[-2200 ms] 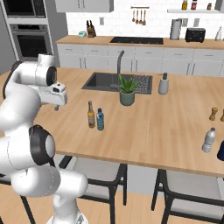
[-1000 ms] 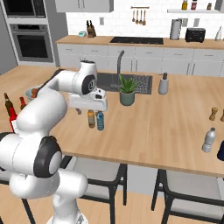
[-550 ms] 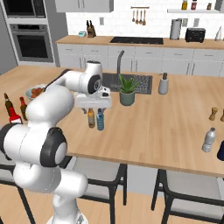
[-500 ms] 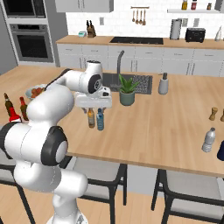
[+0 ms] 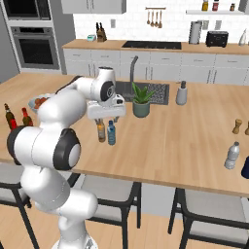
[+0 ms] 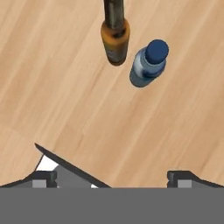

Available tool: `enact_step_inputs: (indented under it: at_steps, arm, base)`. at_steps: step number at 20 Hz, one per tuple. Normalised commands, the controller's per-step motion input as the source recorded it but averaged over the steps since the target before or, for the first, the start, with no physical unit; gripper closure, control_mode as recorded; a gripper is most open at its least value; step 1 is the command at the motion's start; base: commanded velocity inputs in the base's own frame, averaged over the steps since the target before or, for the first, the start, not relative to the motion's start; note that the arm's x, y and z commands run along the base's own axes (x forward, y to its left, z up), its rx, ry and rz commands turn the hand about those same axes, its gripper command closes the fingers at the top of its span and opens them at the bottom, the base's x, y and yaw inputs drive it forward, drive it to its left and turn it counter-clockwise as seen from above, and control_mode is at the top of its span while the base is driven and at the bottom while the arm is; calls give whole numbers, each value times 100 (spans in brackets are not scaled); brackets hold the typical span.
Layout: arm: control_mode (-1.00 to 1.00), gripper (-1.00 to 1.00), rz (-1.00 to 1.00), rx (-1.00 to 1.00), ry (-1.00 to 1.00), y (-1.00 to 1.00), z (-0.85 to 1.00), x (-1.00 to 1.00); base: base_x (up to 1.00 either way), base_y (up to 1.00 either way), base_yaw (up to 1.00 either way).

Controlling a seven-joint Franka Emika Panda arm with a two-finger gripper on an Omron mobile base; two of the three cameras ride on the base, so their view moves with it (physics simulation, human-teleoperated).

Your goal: Move the plastic bottles in the middle to the plastics group, and the glass bottles in the middle to the glass group.

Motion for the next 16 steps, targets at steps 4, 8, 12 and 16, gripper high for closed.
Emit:
enact_step_inputs:
  at_steps: [4, 8, 12, 16]
  arm:
    - [-100, -100, 10, -5, 0, 0, -30, 19]
    - [-100, -100, 9, -3, 0, 0, -23, 29]
    - [-100, -100, 6, 0, 0, 2, -8, 34]
    - [-100, -100, 4, 0, 0, 6, -3, 32]
  base:
    - [0, 0, 0]
    - [0, 0, 0]
    - [0, 0, 0]
    - [0, 0, 0]
